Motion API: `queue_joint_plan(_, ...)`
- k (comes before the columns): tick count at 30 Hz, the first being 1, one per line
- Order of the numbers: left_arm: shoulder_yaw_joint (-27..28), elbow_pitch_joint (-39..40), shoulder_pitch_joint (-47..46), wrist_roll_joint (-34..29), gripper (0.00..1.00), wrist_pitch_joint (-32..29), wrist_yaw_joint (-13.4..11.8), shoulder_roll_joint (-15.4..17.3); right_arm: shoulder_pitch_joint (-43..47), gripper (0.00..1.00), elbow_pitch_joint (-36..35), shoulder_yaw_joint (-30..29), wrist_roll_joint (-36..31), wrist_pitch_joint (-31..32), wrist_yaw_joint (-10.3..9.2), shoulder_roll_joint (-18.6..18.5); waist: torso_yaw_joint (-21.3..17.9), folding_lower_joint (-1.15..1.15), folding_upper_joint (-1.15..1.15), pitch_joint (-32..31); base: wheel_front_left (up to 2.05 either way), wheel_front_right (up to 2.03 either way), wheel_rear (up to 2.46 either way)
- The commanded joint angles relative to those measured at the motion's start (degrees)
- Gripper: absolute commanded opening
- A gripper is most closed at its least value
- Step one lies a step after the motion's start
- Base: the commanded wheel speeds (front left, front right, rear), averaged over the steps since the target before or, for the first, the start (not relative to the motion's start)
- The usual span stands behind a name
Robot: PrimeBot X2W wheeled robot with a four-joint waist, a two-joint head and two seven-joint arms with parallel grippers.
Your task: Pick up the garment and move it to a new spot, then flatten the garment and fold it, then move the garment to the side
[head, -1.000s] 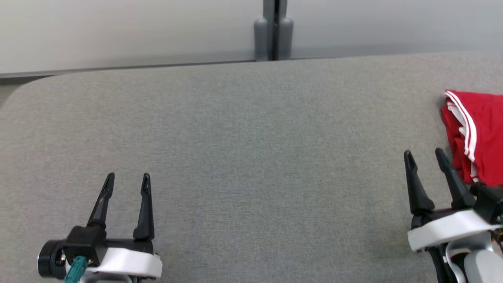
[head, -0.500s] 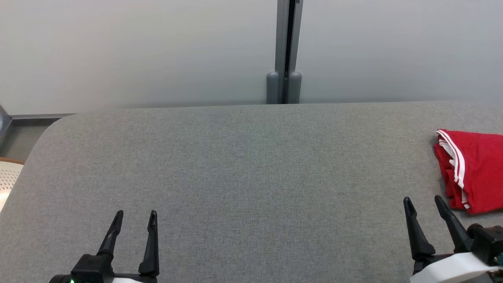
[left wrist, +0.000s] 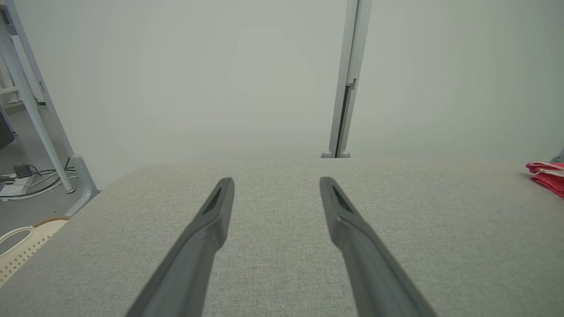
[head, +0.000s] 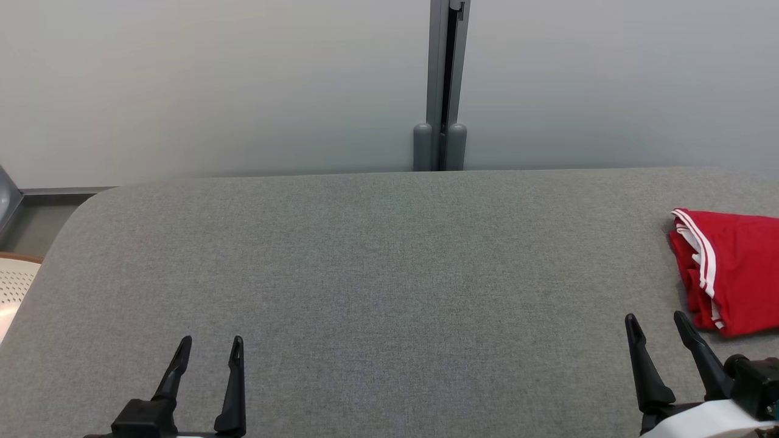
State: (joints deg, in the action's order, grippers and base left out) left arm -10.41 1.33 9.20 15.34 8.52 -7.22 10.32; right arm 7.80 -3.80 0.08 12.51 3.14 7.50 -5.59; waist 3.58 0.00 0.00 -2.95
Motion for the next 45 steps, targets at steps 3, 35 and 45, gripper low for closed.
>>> queue_joint_plan(3,-0.03,-0.54,0.35,0.53,1.00,0.10,-0.29,0.33,0.53,1.00,-0.30,-0.07,-0.23,0.31,-0.01,0.10,0.00,0.00,0.00,-0.09,0.00,0.00,0.00)
queue_joint_plan(35,-0.31,-4.16,-1.69,8.52,0.00,0.15,1.49,-0.85,-0.72,0.00,2.36,-0.09,7.16,1.07,0.00,0.93,0.16,0.00,0.00,0.32,0.00,0.00,0.00)
queue_joint_plan(45,1.59,-6.01,-3.83,18.46,0.00,-1.57,3.40,-1.32,-2.67,0.00,4.50,-0.98,17.25,1.39,0.00,1.12,-0.15,0.00,0.00,0.55,0.00,0.00,0.00)
